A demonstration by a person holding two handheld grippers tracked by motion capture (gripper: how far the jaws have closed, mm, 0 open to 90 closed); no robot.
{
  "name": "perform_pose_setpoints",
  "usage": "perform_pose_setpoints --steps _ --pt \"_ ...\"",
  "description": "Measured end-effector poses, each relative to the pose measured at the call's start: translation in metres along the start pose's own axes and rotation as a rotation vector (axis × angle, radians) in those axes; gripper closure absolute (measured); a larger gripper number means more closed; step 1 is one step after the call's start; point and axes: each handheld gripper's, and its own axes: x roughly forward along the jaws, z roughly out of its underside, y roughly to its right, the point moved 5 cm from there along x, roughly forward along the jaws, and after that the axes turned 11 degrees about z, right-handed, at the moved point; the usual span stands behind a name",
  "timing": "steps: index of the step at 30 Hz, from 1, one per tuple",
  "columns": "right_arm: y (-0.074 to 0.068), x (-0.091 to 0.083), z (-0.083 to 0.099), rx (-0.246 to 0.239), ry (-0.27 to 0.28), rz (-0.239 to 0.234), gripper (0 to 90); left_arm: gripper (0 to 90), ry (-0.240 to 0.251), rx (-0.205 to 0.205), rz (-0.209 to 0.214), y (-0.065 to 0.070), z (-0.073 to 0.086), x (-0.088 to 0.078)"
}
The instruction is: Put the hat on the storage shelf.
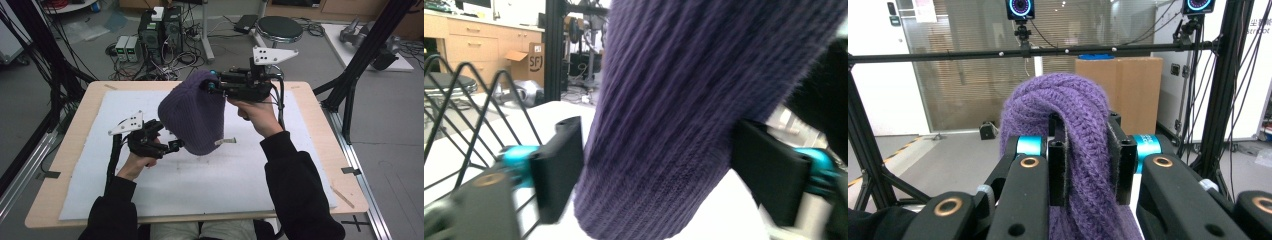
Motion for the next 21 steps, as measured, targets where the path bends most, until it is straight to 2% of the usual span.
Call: perform_pose_setpoints --steps 1,2,3,4,5,9,14,16,18,21 --pt "0.000 0.000 0.001 0.002 -0.002 0.001 75.7 43.2 -0.002 0.001 0.001 0.000 0.000 0.000" --pt "0.000 0.000 0.001 0.003 0.000 0.008 75.7 43.2 -0.004 0.004 0.007 0.000 -0.001 -0.002" --pt "0.001 -0.001 0.001 0.005 -0.001 0.011 75.6 51.3 -0.003 -0.014 -0.001 -0.001 -0.001 -0.004" --pt "0.002 -0.003 0.001 0.002 -0.002 0.022 75.4 69.8 0.001 -0.034 -0.020 -0.003 -0.001 -0.006" --pt "0.003 -0.004 0.000 -0.001 -0.005 0.032 75.3 79.6 0.001 -0.052 -0.062 -0.007 -0.002 -0.009" --pt "0.013 -0.016 0.001 -0.005 -0.026 0.105 75.2 83.4 0.021 -0.057 -0.109 -0.013 -0.007 -0.023" --pt "0.027 -0.031 0.004 0.022 -0.047 0.216 74.9 83.9 0.078 -0.074 -0.217 -0.023 -0.016 -0.035" --pt "0.032 -0.036 0.006 0.027 -0.048 0.245 74.9 83.9 0.092 -0.082 -0.228 -0.025 -0.022 -0.035" --pt "0.034 -0.041 0.007 0.031 -0.037 0.268 74.9 83.9 0.087 -0.069 -0.246 -0.027 -0.028 -0.034" --pt "0.039 -0.049 0.007 0.040 -0.027 0.296 75.0 83.9 0.080 -0.068 -0.247 -0.029 -0.033 -0.031"
